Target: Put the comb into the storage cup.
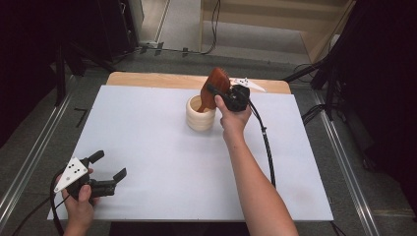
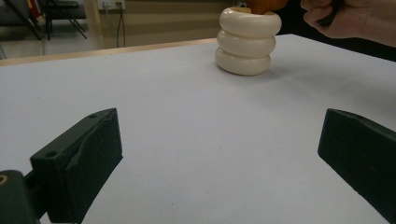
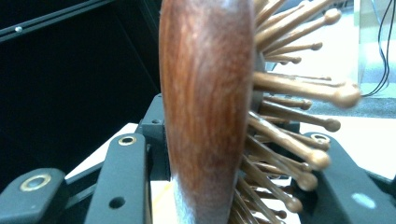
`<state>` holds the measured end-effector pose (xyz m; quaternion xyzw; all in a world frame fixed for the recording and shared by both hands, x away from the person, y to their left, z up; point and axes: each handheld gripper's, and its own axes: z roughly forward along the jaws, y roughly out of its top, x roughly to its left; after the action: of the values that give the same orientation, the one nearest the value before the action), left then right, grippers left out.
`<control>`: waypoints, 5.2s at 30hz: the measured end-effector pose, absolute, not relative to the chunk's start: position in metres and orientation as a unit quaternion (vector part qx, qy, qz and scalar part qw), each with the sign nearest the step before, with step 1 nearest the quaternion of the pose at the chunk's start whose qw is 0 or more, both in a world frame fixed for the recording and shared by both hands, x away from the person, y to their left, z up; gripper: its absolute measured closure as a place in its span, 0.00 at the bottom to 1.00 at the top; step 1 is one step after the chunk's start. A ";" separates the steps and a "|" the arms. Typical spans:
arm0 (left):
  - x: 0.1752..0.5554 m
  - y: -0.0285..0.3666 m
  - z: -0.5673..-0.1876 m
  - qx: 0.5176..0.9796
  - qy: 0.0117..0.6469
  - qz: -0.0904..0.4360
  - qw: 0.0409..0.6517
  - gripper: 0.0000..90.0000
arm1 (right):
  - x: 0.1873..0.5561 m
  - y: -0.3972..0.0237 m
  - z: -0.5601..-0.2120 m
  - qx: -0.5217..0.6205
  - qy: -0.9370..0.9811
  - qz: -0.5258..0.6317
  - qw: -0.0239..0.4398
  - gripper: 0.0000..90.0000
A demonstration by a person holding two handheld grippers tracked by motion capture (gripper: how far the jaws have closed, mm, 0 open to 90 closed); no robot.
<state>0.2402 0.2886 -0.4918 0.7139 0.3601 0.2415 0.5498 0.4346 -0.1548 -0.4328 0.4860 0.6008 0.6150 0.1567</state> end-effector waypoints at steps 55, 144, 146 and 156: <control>0.241 0.287 -0.492 0.716 0.357 0.242 0.549 0.00 | 0.435 -0.170 -0.442 0.511 0.607 0.590 0.148 0.18; 0.240 0.286 -0.492 0.716 0.355 0.245 0.548 0.00 | 0.371 -0.194 -0.426 0.452 0.670 0.542 0.230 0.00; 0.240 0.286 -0.492 0.717 0.355 0.245 0.548 0.00 | 0.368 -0.195 -0.426 0.451 0.671 0.541 0.232 0.00; 0.240 0.286 -0.492 0.716 0.356 0.247 0.547 0.00 | 0.354 -0.203 -0.430 0.443 0.677 0.537 0.239 0.00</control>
<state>0.2398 0.2861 -0.4920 0.7164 0.3558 0.2466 0.5471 0.3536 -0.2032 -0.4304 0.4434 0.6769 0.5367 0.2392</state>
